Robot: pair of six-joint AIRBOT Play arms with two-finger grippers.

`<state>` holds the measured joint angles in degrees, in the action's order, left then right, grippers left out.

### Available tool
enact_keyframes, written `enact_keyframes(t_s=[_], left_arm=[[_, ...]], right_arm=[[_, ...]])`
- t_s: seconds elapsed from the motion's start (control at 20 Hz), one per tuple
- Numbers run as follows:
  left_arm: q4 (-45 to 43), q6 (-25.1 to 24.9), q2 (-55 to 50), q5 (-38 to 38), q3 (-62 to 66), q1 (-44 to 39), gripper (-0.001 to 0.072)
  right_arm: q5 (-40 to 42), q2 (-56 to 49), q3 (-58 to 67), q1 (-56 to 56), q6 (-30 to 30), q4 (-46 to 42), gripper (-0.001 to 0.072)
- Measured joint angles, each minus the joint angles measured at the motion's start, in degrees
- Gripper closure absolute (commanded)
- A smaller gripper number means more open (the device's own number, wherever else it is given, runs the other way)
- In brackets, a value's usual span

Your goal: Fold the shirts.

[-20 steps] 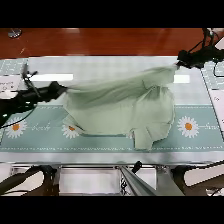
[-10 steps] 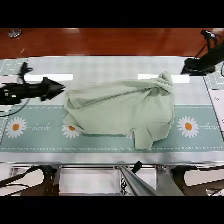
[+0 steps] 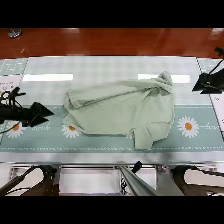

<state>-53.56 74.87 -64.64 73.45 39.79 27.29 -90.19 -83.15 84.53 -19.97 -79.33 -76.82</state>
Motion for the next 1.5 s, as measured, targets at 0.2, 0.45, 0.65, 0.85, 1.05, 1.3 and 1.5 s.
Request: enact_keyframes(t_s=[0.2,0.45,0.65,0.85,1.05,1.3,1.5], left_arm=[[-0.13,0.22,0.28,-5.09,-4.33,-3.45,0.018],[0.5,0.87,-2.99,-10.23,-5.7,-8.92,0.018],[5.2,0.79,-6.8,-14.34,-5.9,-13.46,0.046],[7.04,0.66,-8.81,-18.8,-5.97,-16.41,0.0681],[7.32,-4.13,-9.33,-17.18,-5.95,-17.07,0.0682],[6.49,-10.43,-8.22,-11.19,-5.99,-17.25,0.0681],[7.04,-12.35,-6.97,-8.28,-5.97,-17.25,0.0681]], right_arm=[[1.09,2.27,-4.55,-0.46,1.03,0.72,0.0242],[1.57,3.04,-5.95,-0.63,1.53,1.16,0.0243],[0.87,3.32,-6.19,-0.63,1.55,1.46,0.0243],[0.26,4.17,-6.67,-0.63,2.08,0.76,0.0291],[0.52,6.29,-14.29,-4.2,3.23,-3.87,0.0192],[2.49,11.67,-32.15,-14.45,10.12,7.15,0.0162],[6.82,13.31,-39.78,-17.81,12.41,13.77,0.0164]])
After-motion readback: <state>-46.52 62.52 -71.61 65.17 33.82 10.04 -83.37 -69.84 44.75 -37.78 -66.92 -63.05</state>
